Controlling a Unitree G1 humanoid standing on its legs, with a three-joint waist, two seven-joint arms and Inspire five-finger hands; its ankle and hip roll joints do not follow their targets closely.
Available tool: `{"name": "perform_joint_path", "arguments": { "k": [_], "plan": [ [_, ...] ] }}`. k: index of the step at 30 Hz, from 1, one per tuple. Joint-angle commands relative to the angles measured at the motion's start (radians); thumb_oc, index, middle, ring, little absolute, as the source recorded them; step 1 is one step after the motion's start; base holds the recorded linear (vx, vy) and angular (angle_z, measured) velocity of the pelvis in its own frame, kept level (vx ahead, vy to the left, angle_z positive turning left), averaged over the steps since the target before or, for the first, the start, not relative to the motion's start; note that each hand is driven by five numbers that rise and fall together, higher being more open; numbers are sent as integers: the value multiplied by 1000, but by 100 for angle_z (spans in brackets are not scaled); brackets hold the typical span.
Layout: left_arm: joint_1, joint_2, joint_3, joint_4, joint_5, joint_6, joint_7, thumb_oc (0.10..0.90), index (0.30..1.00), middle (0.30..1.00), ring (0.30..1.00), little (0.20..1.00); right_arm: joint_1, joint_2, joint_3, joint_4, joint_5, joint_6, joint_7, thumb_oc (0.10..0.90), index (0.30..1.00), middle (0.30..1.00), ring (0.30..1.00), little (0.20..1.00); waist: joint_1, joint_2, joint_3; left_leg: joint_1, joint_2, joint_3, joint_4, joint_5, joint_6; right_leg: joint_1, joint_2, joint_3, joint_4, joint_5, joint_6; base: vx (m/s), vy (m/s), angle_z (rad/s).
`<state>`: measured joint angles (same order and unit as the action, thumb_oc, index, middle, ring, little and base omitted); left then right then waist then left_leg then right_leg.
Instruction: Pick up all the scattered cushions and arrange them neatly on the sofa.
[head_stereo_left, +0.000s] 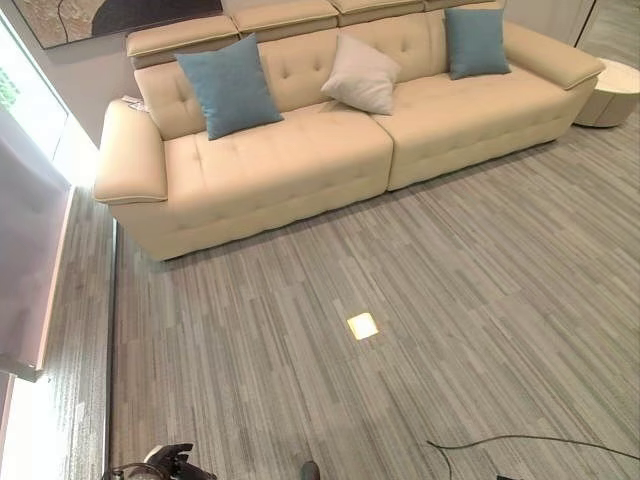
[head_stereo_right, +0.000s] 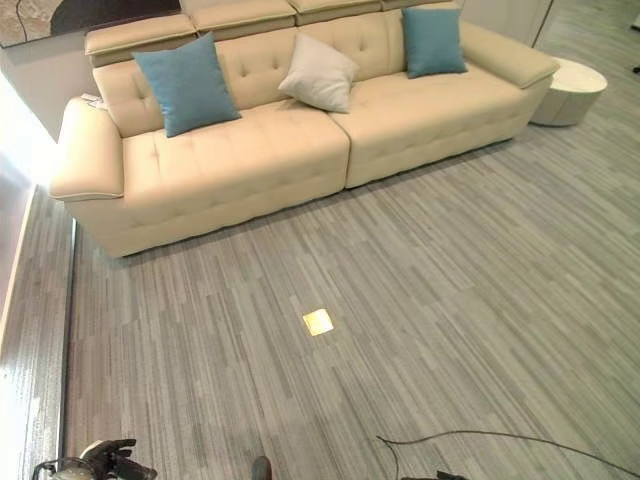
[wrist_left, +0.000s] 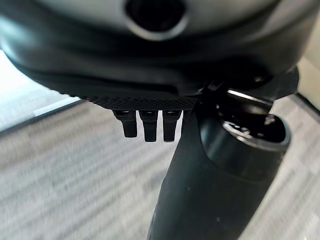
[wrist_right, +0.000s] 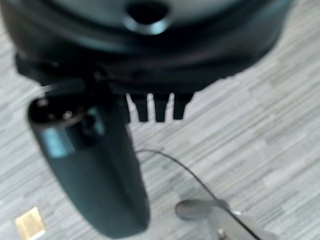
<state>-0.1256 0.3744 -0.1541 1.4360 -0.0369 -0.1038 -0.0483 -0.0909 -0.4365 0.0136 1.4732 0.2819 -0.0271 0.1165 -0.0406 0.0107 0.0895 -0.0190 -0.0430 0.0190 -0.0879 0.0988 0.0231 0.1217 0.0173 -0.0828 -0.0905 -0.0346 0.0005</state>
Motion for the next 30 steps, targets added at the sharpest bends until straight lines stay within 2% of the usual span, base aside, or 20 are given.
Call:
{"name": "perform_joint_path", "arguments": {
  "k": [1,4,8,11,13,14,15,17,18,20,21,22,24,25,26,27,28,29,30],
  "plan": [
    [-14,-14,-17,27,9,-12,43,800,900,900,900,900,71,-14,45,-17,-13,-15,-52,800,900,900,900,900,8,2,-32,25,85,-38,1,-94,-87,-77,-80,9,3,-37,111,0,0,0],
    [-20,-34,-26,10,0,-18,69,800,900,900,900,900,63,23,80,-35,-32,-16,-65,800,900,900,900,900,10,1,-28,24,86,-38,1,-92,-88,-77,-79,8,3,-36,108,3,-15,0],
    [-42,-45,9,-9,-88,-21,80,800,900,900,900,900,43,38,77,-60,19,-16,-59,800,900,900,900,900,12,-1,-21,20,87,-40,1,-88,-91,-78,-78,0,3,-40,106,7,-58,0],
    [-61,-80,-19,-34,-101,-24,87,800,900,900,900,900,19,51,97,-87,14,-17,-68,800,900,900,900,900,7,7,-1,22,100,-19,1,-88,-95,-78,-80,-14,3,-23,102,-35,-133,-3],
    [-71,-104,-71,-41,-47,-17,98,800,900,900,900,900,-8,57,129,-111,-35,-15,-84,800,900,900,900,900,15,25,31,27,140,40,1,-89,-102,-135,-95,-110,95,-38,99,-118,-171,-34],
    [-70,-108,-100,-40,-8,-10,101,800,900,900,900,900,-11,60,145,-124,-62,-14,-88,800,900,900,900,900,21,29,38,34,160,78,1,-90,-111,-135,-112,-183,120,-56,93,-73,-208,-98],
    [-66,-107,-115,-45,18,-9,97,800,900,900,900,900,-11,67,157,-140,-77,-15,-85,800,900,900,900,900,21,28,35,36,170,105,1,-87,-115,-131,-117,-222,129,-70,87,10,-214,-127],
    [-64,-100,-115,-57,21,-7,101,800,900,900,900,900,-11,77,176,-140,-92,-13,-81,800,900,900,900,900,16,20,33,59,189,139,10,-89,-119,-134,-104,-205,156,-100,76,122,-238,-118],
    [-65,-100,-104,-67,4,-9,97,800,900,900,900,900,-4,79,181,-136,-97,-12,-77,800,900,900,900,900,17,17,35,70,199,147,35,-100,-121,-131,-97,-187,162,-109,70,176,-301,-92],
    [-84,-109,-103,-98,-29,-19,90,800,900,900,900,900,4,75,193,-122,-108,-10,-68,800,900,900,900,900,12,6,49,52,223,139,168,-123,-126,-116,-79,-159,154,-117,51,157,-368,-44],
    [-92,-118,-115,-113,-32,-25,86,800,900,900,900,900,10,79,202,-119,-115,-9,-63,800,900,900,900,900,10,4,56,38,245,140,236,-111,-131,-101,-64,-144,145,-121,38,157,-360,-22],
    [-92,-125,-128,-124,-28,-25,84,800,900,900,900,900,13,79,209,-114,-121,-7,-61,800,900,900,900,900,12,1,59,17,262,141,296,-87,-132,-87,-55,-136,133,-123,27,157,-349,-29],
    [-111,-139,-176,-153,15,-24,93,800,900,900,900,900,20,69,218,-109,-135,-6,-65,800,900,900,900,900,29,-9,101,-73,300,108,521,5,-134,-31,-32,-122,116,-131,-1,138,-380,-45],
    [-111,-146,-188,-158,25,-23,94,800,900,900,900,900,19,63,216,-112,-133,-4,-65,800,900,900,900,900,31,-15,106,-98,305,115,573,19,-125,-21,-30,-115,109,-133,-9,151,-316,-44],
    [-103,-154,-206,-161,37,-24,97,800,900,900,900,900,13,53,221,-108,-139,0,-68,800,900,900,900,900,41,-17,118,-119,269,96,613,-2,-112,-6,-28,-100,107,-137,-13,166,-194,-42],
    [-96,-162,-216,-164,52,-23,97,800,900,900,900,900,8,45,222,-114,-143,0,-65,800,900,900,900,900,54,-19,125,-160,209,75,641,-28,-101,2,-24,-77,104,-139,-12,275,-198,-48],
    [-84,-164,-224,-164,59,-27,93,800,900,900,900,900,-9,35,234,-132,-144,-5,-62,800,900,900,900,900,80,-21,125,-224,125,75,610,-78,-92,30,-12,-41,84,-149,-4,331,-169,-74],
    [-72,-167,-220,-156,64,-27,95,800,900,900,900,900,-17,38,241,-143,-144,-10,-64,800,900,900,900,900,96,-21,121,-240,97,94,543,-99,-83,49,-7,-25,68,-157,1,269,-125,-80],
    [-72,-167,-220,-156,64,-27,95,800,900,900,900,900,-17,38,241,-143,-144,-10,-64,800,900,900,900,900,97,-22,119,-240,96,96,538,-95,-83,47,-9,-25,68,-156,1,121,-42,-107]
  ]
}}
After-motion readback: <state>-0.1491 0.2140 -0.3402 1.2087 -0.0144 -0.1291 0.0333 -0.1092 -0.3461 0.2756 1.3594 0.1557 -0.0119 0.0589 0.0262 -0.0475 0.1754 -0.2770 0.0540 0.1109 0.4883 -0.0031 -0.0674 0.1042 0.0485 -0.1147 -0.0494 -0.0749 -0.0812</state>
